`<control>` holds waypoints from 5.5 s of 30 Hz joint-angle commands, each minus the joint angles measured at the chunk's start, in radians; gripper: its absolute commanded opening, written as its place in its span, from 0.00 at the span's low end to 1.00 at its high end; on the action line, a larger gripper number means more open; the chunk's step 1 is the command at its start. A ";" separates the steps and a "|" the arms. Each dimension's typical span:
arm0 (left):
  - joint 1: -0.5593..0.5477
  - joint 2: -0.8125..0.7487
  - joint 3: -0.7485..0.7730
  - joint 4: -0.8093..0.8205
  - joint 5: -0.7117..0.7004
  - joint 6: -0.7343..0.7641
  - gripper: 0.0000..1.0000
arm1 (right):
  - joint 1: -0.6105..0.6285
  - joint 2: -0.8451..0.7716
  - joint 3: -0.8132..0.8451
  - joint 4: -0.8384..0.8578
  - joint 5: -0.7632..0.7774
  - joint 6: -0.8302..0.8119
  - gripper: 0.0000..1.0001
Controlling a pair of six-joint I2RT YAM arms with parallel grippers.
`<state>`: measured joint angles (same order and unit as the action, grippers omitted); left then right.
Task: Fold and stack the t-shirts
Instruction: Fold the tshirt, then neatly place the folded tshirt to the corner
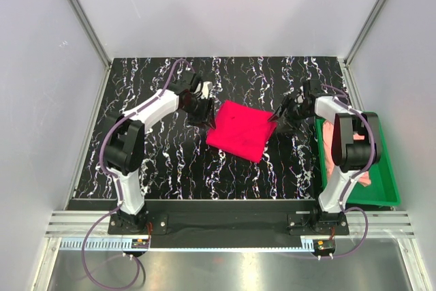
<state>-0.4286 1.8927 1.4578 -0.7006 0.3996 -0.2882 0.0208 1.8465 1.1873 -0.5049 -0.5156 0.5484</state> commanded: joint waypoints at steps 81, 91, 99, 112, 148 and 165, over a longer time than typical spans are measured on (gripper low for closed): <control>0.165 0.319 0.130 0.306 0.162 -0.213 0.59 | 0.097 0.347 0.514 -0.104 -0.152 -0.266 0.71; 0.194 0.335 0.056 0.418 0.263 -0.279 0.04 | 0.096 0.266 0.496 -0.222 0.029 -0.257 0.70; 0.275 0.169 -0.124 0.499 0.164 -0.341 0.00 | 0.097 0.099 0.414 -0.302 0.074 -0.249 0.70; 0.457 -0.386 -0.677 0.461 -0.264 -0.589 0.00 | 0.188 -0.043 0.324 -0.319 0.011 -0.235 0.70; 1.369 -0.771 -0.808 0.041 -0.736 -0.480 0.00 | 0.398 0.028 0.357 -0.331 -0.081 -0.215 0.68; 1.248 -0.799 -0.709 -0.008 -0.803 -0.471 0.93 | 0.395 0.033 0.345 -0.334 -0.086 -0.225 0.68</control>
<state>0.8898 1.1599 0.6838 -0.6754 -0.3168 -0.7197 0.4080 1.8904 1.5204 -0.8364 -0.5705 0.3321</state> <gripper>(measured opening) 0.856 0.684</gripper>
